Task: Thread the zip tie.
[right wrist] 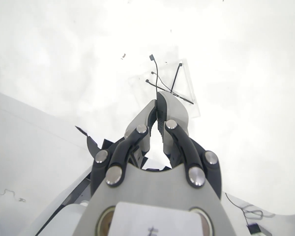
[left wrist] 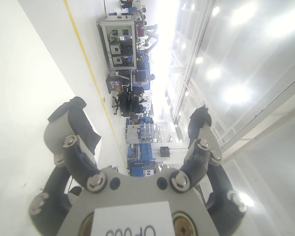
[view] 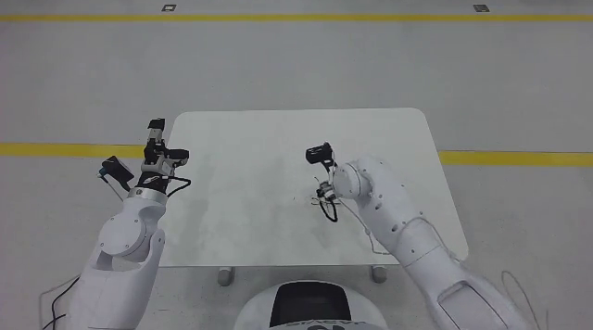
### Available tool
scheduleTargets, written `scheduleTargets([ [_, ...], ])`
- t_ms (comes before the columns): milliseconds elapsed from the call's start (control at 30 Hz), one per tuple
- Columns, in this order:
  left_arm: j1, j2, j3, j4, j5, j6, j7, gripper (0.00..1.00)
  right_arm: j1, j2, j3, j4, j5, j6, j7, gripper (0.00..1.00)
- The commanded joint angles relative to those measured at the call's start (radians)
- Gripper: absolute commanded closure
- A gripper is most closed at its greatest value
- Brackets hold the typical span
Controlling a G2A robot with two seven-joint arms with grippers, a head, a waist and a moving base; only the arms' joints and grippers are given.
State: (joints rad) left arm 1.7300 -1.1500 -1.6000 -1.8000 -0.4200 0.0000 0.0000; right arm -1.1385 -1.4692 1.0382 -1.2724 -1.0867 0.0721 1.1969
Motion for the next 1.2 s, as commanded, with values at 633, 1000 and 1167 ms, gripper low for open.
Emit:
scheduleTargets([
  [633, 0.000, 0.000, 0.000, 0.000, 0.000, 0.000, 0.000, 0.00, -0.141, 0.114, 0.281, -0.054, 0.661, -0.412, 0.081, 1.00],
  [1000, 0.000, 0.000, 0.000, 0.000, 0.000, 0.000, 0.000, 0.00, -0.124, 0.175, 0.213, -0.027, 0.746, -0.412, 0.042, 1.00],
  [1167, 0.000, 0.000, 0.000, 0.000, 0.000, 0.000, 0.000, 0.00, -0.100, 0.191, 0.165, -0.001, 0.783, -0.412, 0.023, 1.00],
])
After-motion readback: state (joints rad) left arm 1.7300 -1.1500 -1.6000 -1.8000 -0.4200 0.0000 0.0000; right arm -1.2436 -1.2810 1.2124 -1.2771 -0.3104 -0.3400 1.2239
